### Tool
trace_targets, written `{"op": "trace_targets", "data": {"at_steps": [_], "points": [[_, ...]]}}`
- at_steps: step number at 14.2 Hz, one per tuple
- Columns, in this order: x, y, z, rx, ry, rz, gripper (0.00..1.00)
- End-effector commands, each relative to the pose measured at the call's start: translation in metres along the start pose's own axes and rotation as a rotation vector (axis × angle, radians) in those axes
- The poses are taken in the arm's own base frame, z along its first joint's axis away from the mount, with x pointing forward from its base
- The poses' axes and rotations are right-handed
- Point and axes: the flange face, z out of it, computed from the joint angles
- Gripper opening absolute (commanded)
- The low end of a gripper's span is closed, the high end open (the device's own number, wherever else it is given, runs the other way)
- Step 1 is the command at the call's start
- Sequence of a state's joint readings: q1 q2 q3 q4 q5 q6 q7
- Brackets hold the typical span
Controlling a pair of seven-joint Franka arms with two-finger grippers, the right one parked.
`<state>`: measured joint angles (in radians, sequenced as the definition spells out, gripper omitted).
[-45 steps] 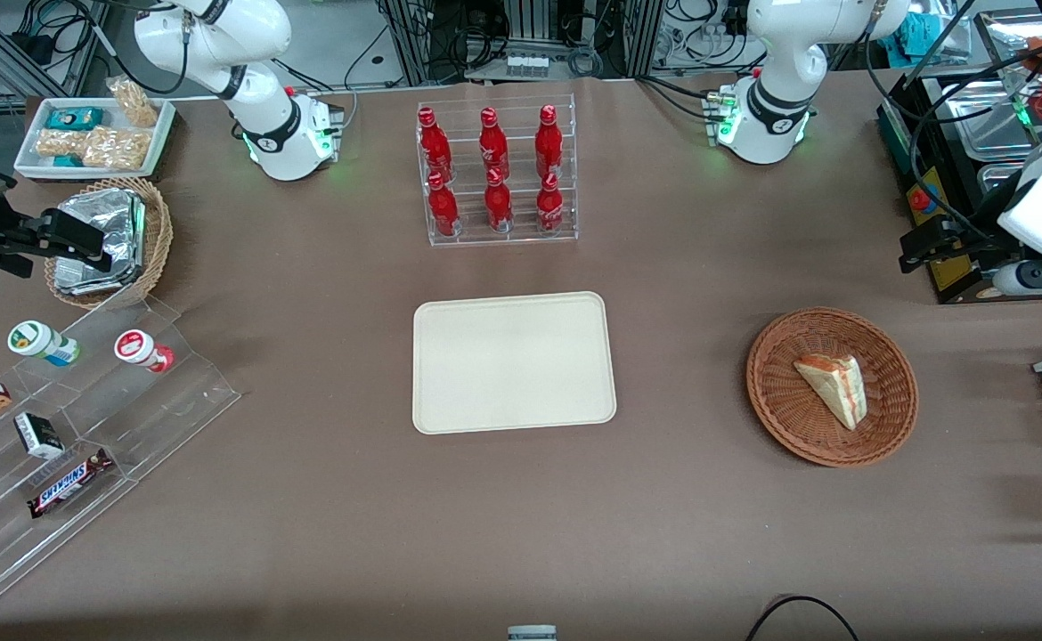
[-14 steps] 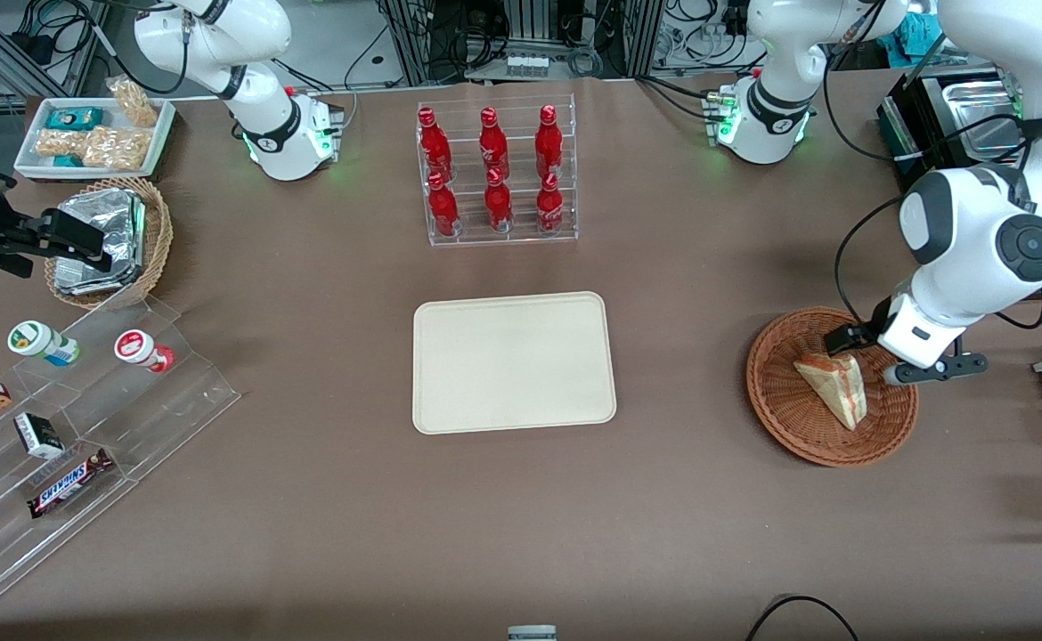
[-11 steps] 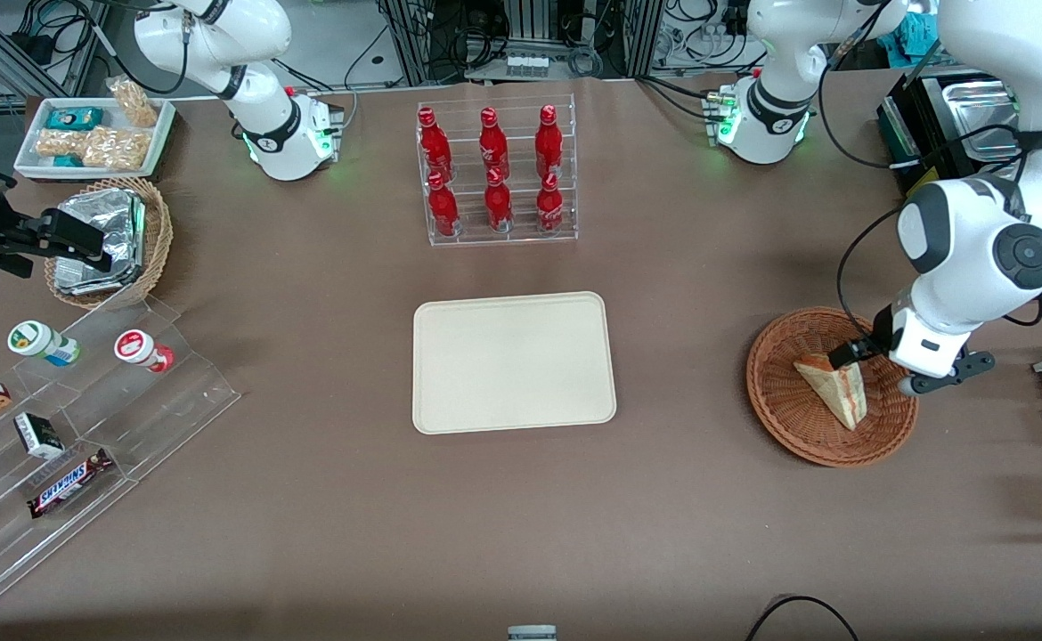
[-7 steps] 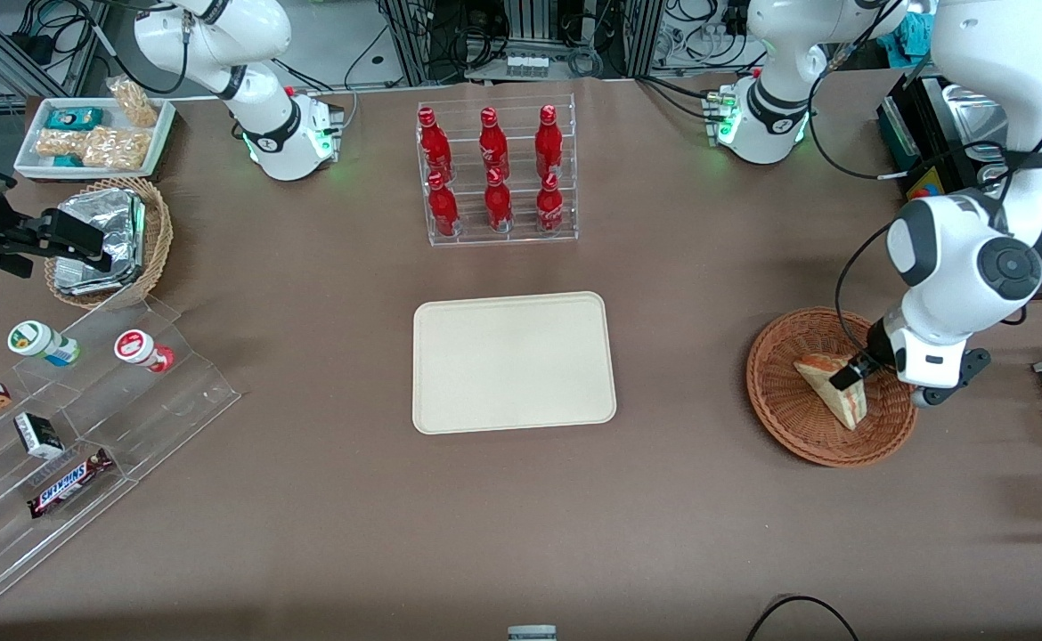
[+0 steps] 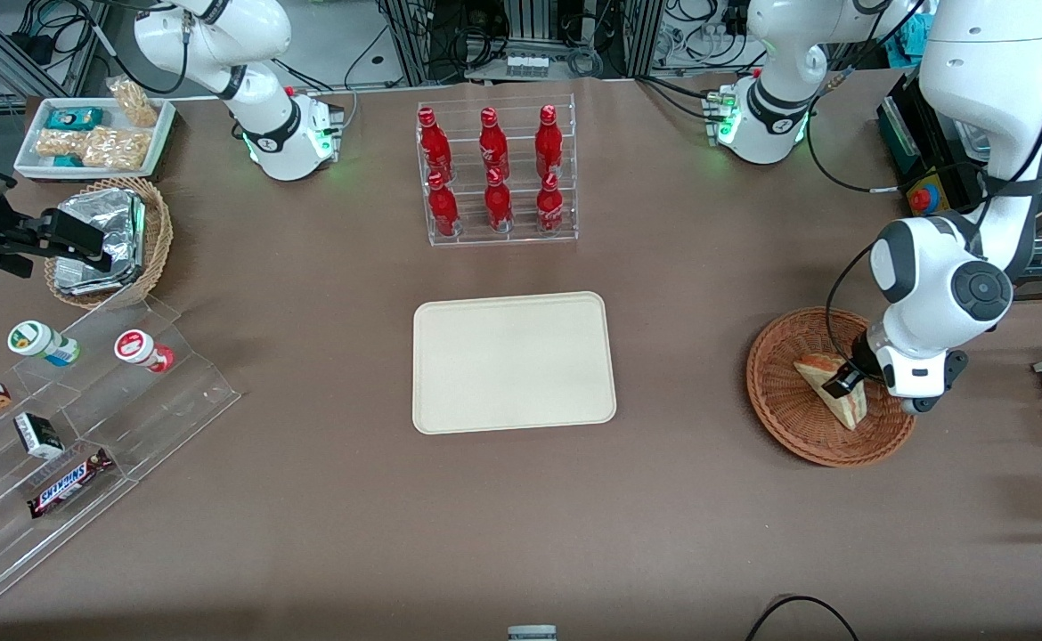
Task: Place sandwich from basket to tray
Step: 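Lower the left gripper and close it on the wrapped sandwich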
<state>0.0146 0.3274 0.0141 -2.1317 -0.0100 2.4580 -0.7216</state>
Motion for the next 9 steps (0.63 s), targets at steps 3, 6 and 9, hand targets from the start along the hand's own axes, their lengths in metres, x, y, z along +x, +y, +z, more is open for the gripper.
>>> {"op": "trace_targets", "data": {"at_steps": [3, 6, 9], "points": [[-0.011, 0.015, -0.054, 0.048, -0.060, 0.039, 0.03], [-0.034, 0.068, -0.092, 0.110, -0.086, 0.276, 0.01], [-0.056, 0.120, -0.103, 0.118, -0.128, 0.485, 0.06]]}}
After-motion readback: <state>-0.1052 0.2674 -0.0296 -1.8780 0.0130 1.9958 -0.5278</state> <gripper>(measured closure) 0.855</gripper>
